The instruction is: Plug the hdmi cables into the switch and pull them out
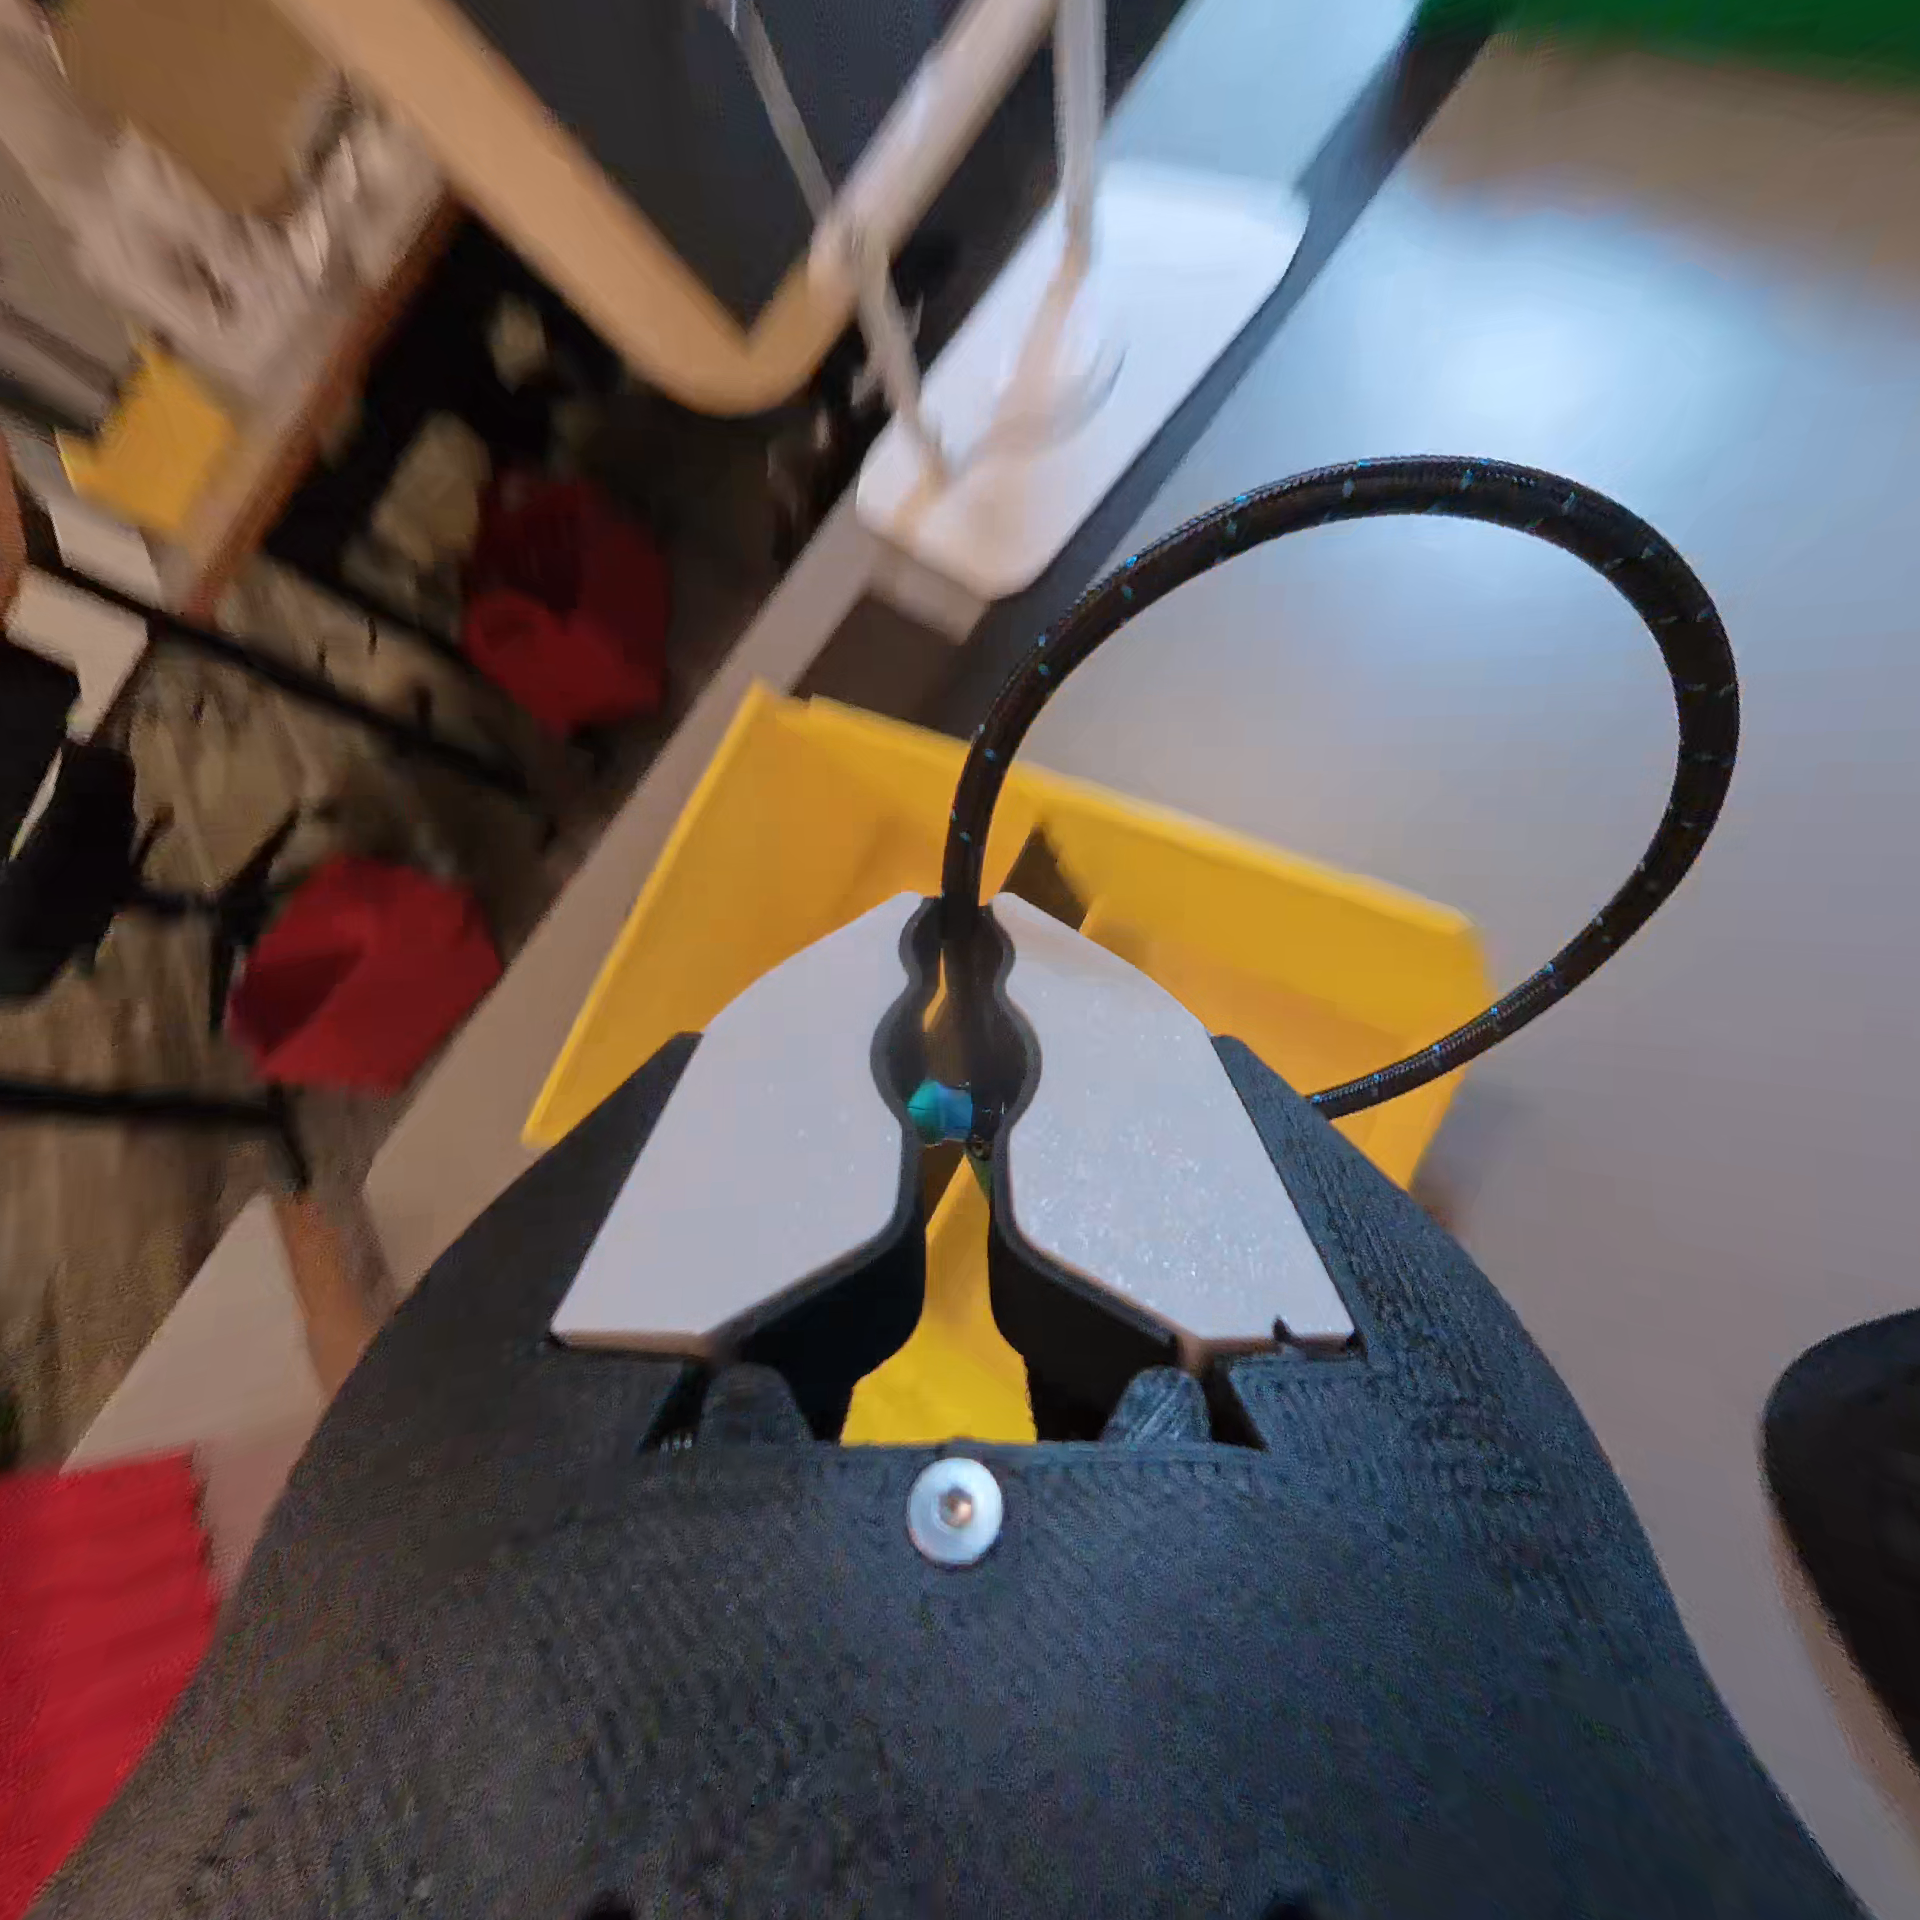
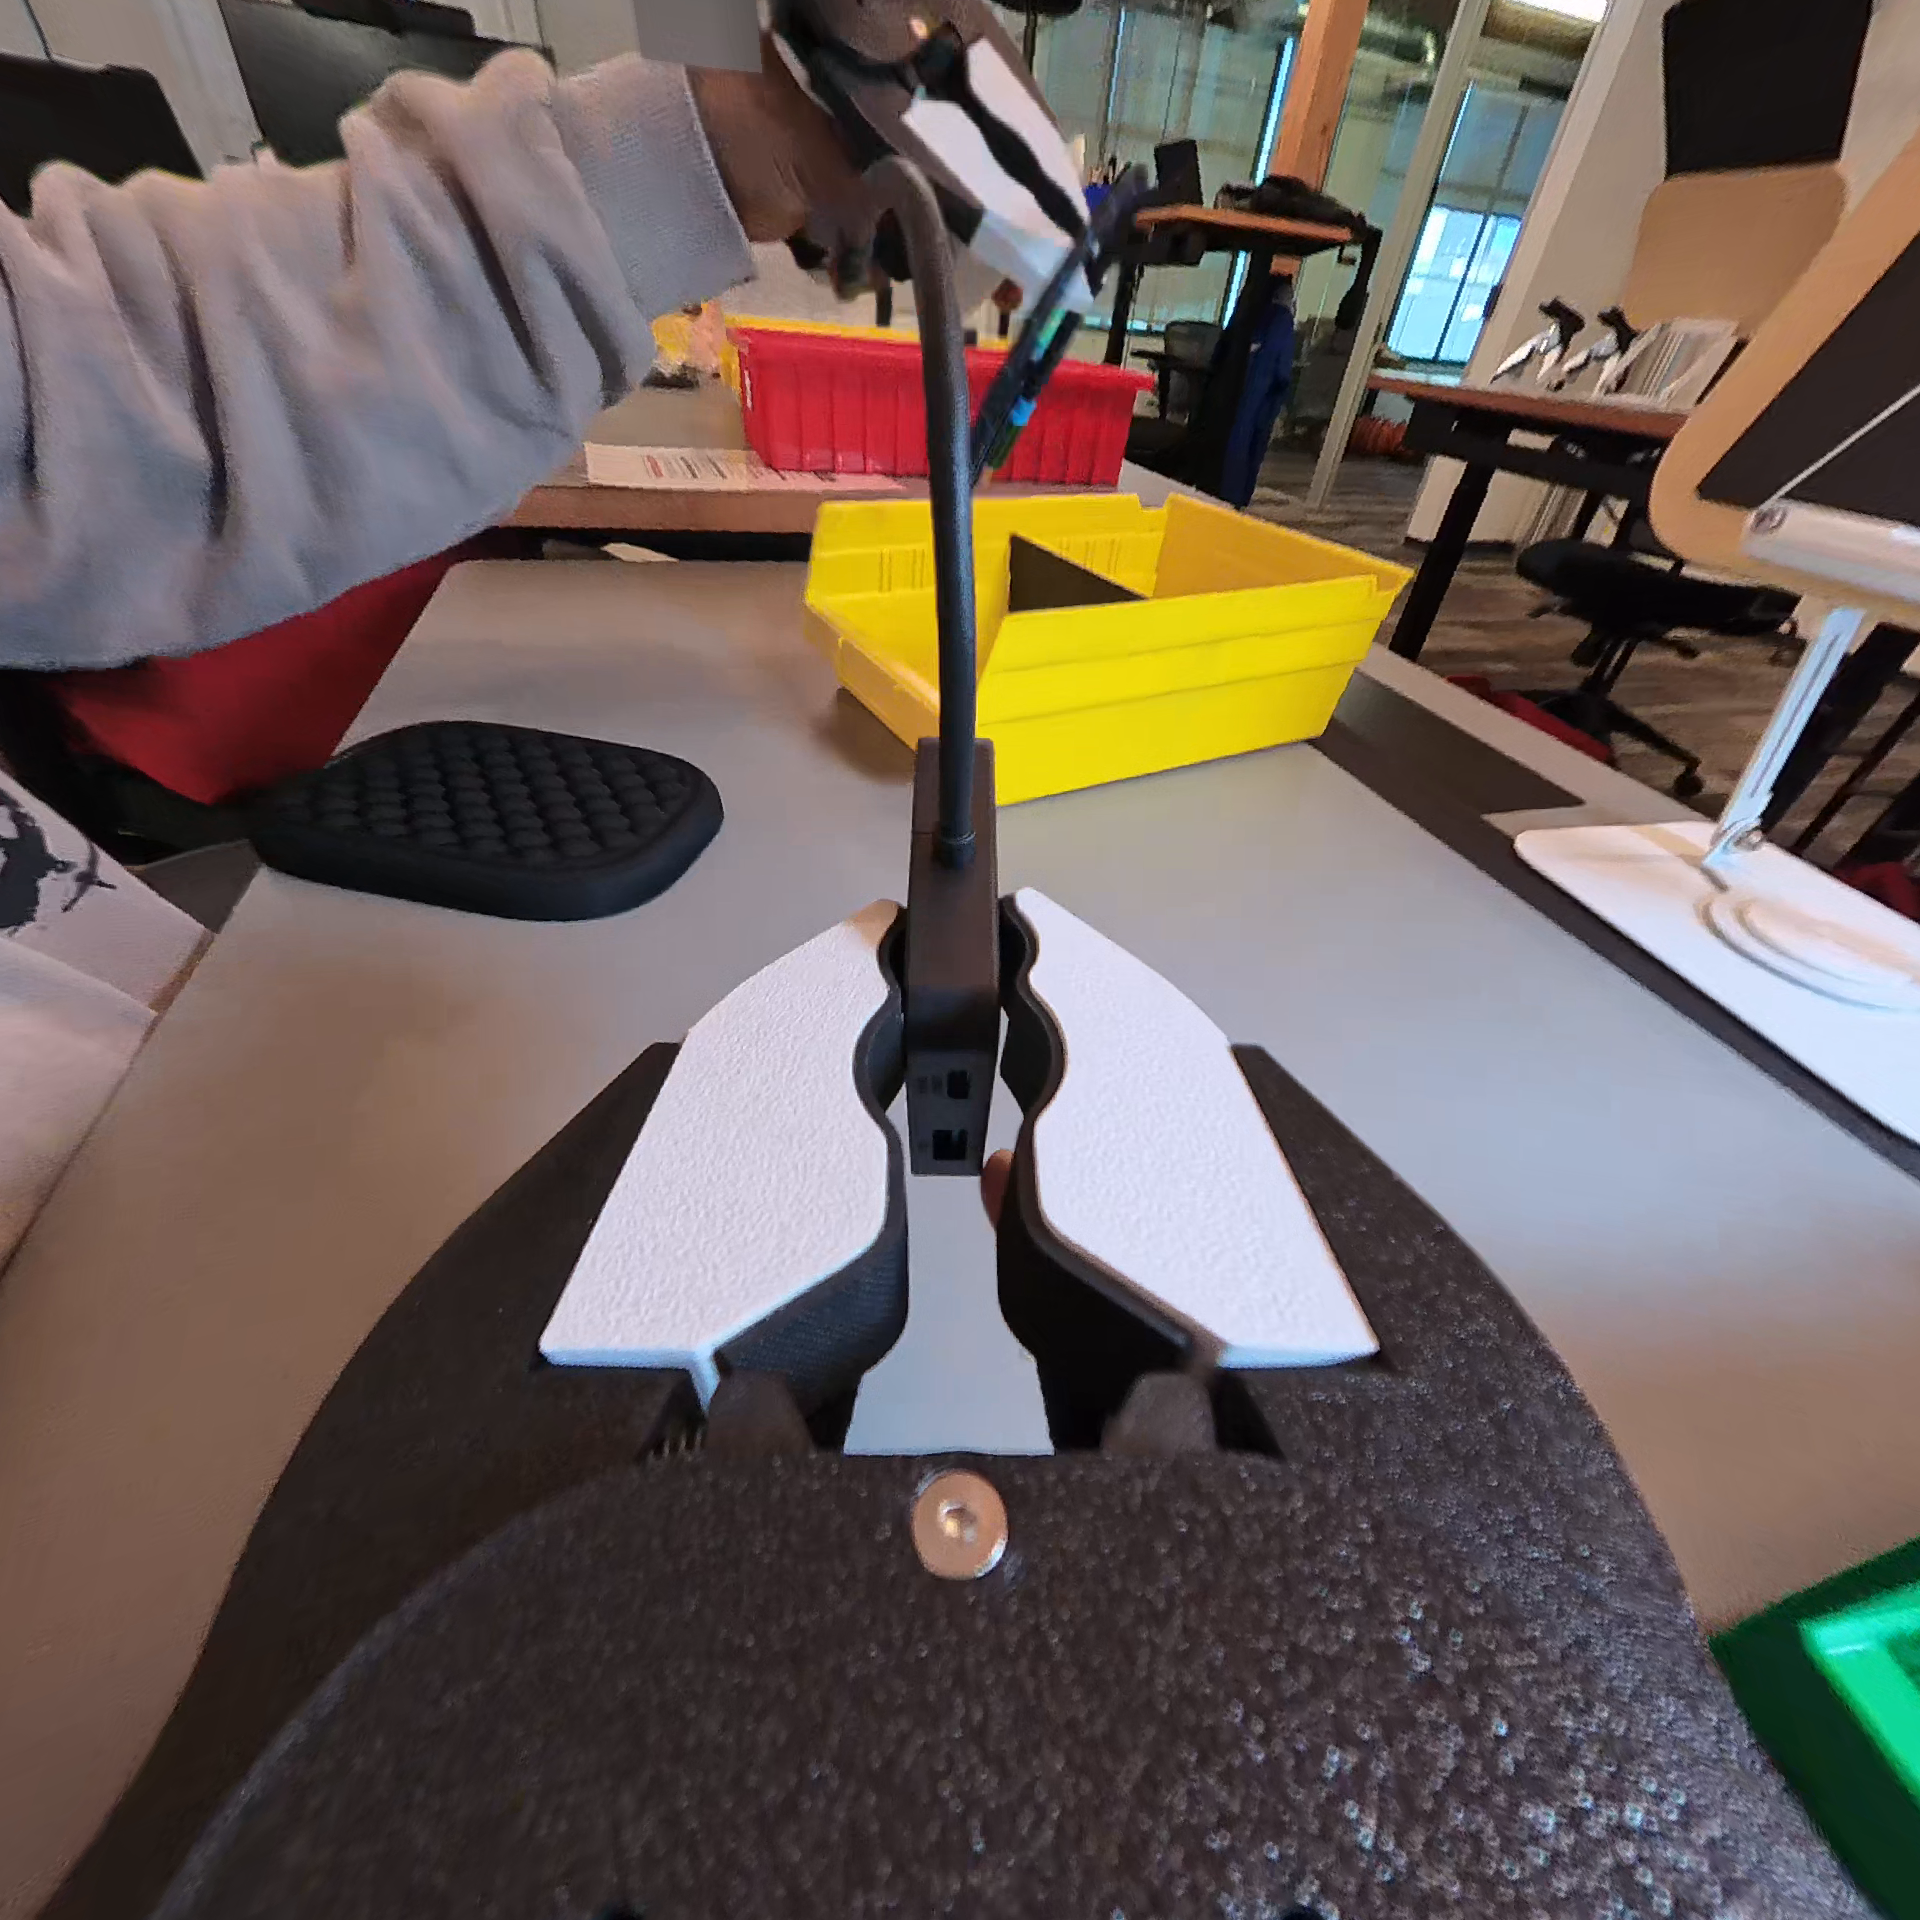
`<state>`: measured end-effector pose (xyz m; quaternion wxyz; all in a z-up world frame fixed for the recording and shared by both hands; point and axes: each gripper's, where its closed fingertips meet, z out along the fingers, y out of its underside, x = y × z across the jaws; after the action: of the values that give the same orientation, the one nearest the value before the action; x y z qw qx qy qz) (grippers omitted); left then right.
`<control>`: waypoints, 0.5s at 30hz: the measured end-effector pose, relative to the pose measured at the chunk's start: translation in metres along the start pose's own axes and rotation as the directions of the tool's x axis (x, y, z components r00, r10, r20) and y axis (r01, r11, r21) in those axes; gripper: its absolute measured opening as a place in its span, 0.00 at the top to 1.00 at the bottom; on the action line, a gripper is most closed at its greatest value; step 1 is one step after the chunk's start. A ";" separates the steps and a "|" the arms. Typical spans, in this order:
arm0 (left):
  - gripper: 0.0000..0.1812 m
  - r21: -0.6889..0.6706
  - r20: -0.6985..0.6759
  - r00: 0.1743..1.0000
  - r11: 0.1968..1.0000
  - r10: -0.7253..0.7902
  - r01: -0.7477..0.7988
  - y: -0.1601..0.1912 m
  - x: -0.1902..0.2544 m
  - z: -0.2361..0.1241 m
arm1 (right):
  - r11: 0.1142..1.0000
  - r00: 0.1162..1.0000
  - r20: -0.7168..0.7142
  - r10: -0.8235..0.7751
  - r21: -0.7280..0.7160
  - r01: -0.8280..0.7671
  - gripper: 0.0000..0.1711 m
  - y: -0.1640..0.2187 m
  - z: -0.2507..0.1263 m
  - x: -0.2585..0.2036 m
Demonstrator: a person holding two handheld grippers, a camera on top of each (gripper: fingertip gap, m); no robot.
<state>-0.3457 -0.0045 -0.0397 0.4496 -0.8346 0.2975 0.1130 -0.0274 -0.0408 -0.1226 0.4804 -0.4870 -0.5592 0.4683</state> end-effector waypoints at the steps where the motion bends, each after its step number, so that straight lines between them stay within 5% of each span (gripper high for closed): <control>1: 0.96 0.092 -0.031 0.999 0.996 -0.010 0.012 -0.018 0.011 -0.007 | 1.000 1.000 -0.005 -0.006 0.027 0.006 0.92 -0.005 -0.002 0.000; 7: 0.96 0.426 -0.471 0.873 0.899 0.124 0.102 -0.078 0.147 -0.013 | 0.959 0.993 0.080 0.089 0.262 -0.107 0.92 -0.041 -0.020 -0.004; 10: 0.96 0.451 -0.622 0.708 0.892 0.334 -0.024 -0.068 0.232 0.005 | 0.940 0.987 0.091 0.134 0.305 -0.156 0.92 -0.044 -0.027 0.002; 15: 0.96 0.390 -0.776 0.466 0.904 0.426 -0.176 -0.049 0.324 0.026 | 0.924 0.979 0.130 0.157 0.330 -0.192 0.92 -0.046 -0.032 0.003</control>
<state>-0.0557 -0.0905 -0.1689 0.3235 -0.6506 0.6328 -0.2676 -0.0007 -0.0397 -0.0731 0.4848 -0.4200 -0.4479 0.6229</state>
